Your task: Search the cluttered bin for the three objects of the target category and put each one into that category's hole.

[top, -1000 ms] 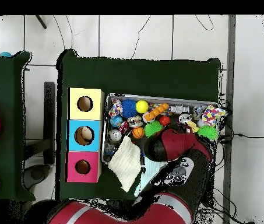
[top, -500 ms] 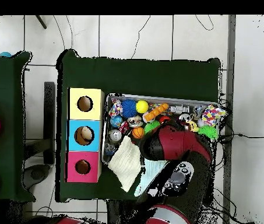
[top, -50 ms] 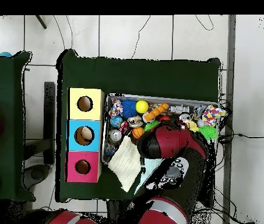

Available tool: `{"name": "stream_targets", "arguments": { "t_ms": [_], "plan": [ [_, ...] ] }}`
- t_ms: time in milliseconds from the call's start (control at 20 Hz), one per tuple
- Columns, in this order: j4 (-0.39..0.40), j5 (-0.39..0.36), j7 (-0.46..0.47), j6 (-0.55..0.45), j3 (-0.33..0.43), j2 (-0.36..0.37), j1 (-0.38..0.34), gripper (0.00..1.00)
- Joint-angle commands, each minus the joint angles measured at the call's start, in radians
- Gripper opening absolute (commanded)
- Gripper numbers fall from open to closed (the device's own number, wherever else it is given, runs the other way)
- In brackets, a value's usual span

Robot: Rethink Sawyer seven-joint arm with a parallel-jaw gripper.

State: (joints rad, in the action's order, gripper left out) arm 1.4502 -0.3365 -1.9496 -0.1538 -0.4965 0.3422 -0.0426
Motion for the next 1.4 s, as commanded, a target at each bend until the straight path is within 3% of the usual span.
{"name": "stream_targets", "arguments": {
  "t_ms": [50, 400, 700, 1200, 1400],
  "plan": [
    [-0.032, 0.011, -0.116, 0.008, 0.080, -0.137, -0.004, 0.00],
    [-0.008, 0.009, -0.106, -0.004, 0.079, -0.108, -0.002, 0.00],
    [0.021, 0.017, -0.088, -0.025, 0.121, -0.053, -0.028, 0.00],
    [0.028, 0.032, -0.047, -0.126, 0.150, 0.025, -0.045, 0.00],
    [0.013, 0.030, -0.031, -0.188, 0.139, 0.015, -0.032, 0.00]
  ]
}}
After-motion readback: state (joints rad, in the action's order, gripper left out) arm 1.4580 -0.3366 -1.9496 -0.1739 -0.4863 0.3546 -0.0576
